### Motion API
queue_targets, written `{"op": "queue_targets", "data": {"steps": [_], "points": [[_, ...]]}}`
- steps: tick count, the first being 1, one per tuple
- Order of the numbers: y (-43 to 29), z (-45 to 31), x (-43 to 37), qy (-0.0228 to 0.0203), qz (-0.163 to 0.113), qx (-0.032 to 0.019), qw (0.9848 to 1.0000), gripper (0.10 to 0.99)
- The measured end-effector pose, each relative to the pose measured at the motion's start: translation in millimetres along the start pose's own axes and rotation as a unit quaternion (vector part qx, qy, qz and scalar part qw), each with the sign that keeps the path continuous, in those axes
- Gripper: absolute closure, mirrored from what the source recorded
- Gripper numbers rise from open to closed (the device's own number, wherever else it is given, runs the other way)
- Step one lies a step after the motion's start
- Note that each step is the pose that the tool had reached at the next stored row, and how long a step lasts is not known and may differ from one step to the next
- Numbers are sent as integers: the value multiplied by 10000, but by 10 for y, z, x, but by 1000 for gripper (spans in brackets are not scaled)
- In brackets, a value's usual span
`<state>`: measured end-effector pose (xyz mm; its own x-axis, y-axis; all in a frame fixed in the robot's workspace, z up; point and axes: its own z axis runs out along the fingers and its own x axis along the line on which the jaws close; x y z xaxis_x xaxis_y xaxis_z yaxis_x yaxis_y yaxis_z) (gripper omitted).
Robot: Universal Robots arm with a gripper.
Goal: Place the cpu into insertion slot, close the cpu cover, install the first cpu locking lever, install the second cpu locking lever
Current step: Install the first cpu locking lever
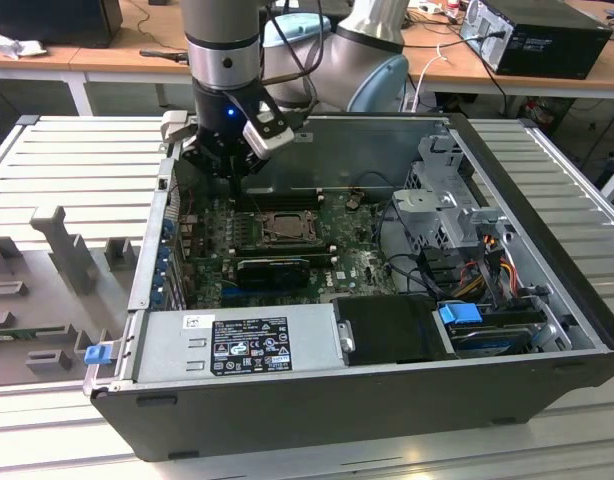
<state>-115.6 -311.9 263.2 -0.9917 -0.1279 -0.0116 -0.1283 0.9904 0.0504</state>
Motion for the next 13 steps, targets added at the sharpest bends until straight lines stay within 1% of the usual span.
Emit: {"op": "queue_targets", "data": {"steps": [2,3,5,7,9,13], "points": [[39,21,-3,-2,0,-14,10000,980],[96,48,-11,-5,0,-37,10000,980],[165,63,-20,-6,0,-44,10000,980],[178,67,-44,-6,-1,-44,10000,980],[172,70,-100,-6,11,-44,10000,980],[168,73,-123,-7,21,-44,10000,980]]}}
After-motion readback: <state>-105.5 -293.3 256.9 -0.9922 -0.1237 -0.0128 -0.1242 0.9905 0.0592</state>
